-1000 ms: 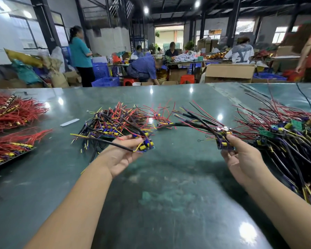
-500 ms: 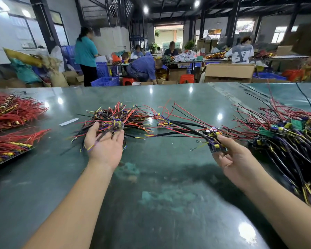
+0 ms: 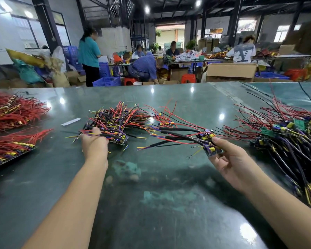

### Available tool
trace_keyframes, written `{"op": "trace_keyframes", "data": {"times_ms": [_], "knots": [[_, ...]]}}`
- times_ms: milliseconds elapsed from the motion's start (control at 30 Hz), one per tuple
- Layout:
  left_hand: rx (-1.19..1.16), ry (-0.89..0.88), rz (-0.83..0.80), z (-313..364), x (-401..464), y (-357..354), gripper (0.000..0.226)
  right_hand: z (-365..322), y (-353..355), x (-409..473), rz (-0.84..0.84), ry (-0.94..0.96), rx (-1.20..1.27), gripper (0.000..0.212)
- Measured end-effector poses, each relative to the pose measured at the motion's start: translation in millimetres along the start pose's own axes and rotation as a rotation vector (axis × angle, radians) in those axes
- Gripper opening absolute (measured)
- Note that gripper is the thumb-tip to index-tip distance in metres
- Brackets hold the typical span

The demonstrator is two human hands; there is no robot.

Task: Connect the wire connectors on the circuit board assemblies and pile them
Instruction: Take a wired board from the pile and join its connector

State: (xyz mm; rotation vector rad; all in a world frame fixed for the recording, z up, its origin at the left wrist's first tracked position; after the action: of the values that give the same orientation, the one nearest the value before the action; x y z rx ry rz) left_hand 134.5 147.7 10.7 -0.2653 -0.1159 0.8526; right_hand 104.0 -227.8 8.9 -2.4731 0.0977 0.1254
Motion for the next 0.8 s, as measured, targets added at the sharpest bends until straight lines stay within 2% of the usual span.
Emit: {"op": "trace_keyframes", "data": {"times_ms": [67,133,200,233,333,433,500,633,800], "knots": [[-0.152,0.036,0.118,8.7,5.4,14.9,0.027,0.9,0.1,0.8,-0.005,-0.003,-0.007,0.008],[-0.140,0.013,0.318,22.8,-2.8,40.6,0.048,1.8,-0.7,1.2,-0.013,-0.006,-0.022,0.015],[-0.030,-0.165,0.441,49.1,-22.1,55.9,0.053,3.4,-2.1,1.0,-0.017,-0.013,-0.031,0.022],[0.011,-0.294,0.429,63.0,-31.6,55.8,0.053,4.3,-2.4,0.5,-0.011,-0.019,-0.030,0.020],[0.050,-0.712,0.222,100.0,-66.0,31.0,0.041,4.3,-0.7,-1.2,0.031,-0.027,-0.027,0.011],[0.292,-1.189,-0.087,120.7,-114.8,-6.2,0.026,1.5,3.3,-2.3,0.075,-0.022,-0.052,0.011],[0.317,-1.259,-0.247,120.6,-129.5,-17.0,0.025,0.4,4.6,-1.9,0.088,-0.021,-0.081,0.011],[0.343,-1.344,-0.374,122.2,-154.4,-28.3,0.025,-2.7,7.4,1.9,0.102,0.010,-0.146,0.008],[0.489,-1.520,-0.597,109.5,-196.7,-53.0,0.024,0.3,-7.3,-0.5,-0.024,0.074,-0.346,0.015]]}}
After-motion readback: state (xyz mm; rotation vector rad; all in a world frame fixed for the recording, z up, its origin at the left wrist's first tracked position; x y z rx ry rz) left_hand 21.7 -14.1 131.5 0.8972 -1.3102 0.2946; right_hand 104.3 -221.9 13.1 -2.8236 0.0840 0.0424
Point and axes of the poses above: each hand's wrist, its own x-axis towards the middle knuckle, its own y-axis out of the back of the hand, z = x × y, the point moved 9 cm from there along x, towards the middle knuckle
